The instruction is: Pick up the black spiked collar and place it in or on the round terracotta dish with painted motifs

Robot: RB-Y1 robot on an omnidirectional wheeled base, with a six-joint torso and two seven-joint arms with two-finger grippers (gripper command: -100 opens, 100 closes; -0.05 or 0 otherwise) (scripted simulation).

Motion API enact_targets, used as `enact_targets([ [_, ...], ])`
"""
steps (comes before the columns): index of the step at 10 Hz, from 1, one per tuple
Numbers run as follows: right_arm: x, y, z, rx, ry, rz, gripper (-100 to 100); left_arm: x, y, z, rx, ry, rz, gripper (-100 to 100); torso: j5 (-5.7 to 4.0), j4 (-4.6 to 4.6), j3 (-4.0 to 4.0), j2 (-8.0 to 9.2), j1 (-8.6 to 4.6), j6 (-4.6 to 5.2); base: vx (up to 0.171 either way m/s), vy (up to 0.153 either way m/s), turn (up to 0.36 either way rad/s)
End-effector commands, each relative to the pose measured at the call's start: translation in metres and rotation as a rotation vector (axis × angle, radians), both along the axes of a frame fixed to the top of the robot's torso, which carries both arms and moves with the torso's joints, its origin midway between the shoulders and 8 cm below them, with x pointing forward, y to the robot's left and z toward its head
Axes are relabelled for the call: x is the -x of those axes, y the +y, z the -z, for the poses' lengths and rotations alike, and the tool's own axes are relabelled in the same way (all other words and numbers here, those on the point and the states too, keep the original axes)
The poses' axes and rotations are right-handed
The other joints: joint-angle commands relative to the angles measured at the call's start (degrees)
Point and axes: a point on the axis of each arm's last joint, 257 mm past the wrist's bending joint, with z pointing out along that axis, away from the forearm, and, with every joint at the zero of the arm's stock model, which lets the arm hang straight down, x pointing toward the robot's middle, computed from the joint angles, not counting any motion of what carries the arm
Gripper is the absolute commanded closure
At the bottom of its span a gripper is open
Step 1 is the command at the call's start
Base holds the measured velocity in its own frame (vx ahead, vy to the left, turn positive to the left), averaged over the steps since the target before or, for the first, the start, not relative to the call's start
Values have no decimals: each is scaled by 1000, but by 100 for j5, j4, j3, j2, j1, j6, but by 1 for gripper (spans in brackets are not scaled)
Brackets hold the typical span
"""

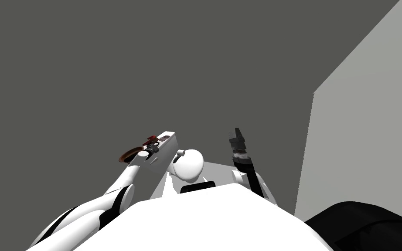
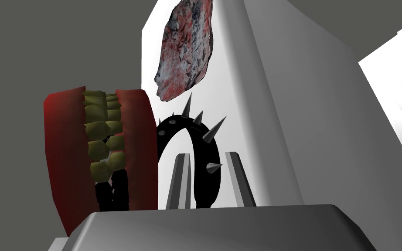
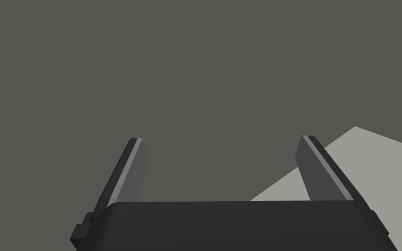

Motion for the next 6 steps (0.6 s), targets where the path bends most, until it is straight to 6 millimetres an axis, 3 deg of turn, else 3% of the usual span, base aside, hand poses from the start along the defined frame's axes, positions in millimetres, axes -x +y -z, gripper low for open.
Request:
enact_targets([
  [1, 0, 0, 0, 0, 0, 0, 0, 0, 0, 0, 0, 0, 0, 0, 0, 0, 0, 0, 0, 0, 0, 0, 0],
  [2, 0, 0, 0, 0, 0, 0, 0, -7, -5, -1, 14, -6, -15, 100, -1, 1, 1, 1, -1, 0, -51, 43, -43],
  [6, 0, 0, 0, 0, 0, 0, 0, -12, -11, 0, 28, -4, -32, 100, -3, 11, 15, 21, 14, 3, -44, 52, -37],
])
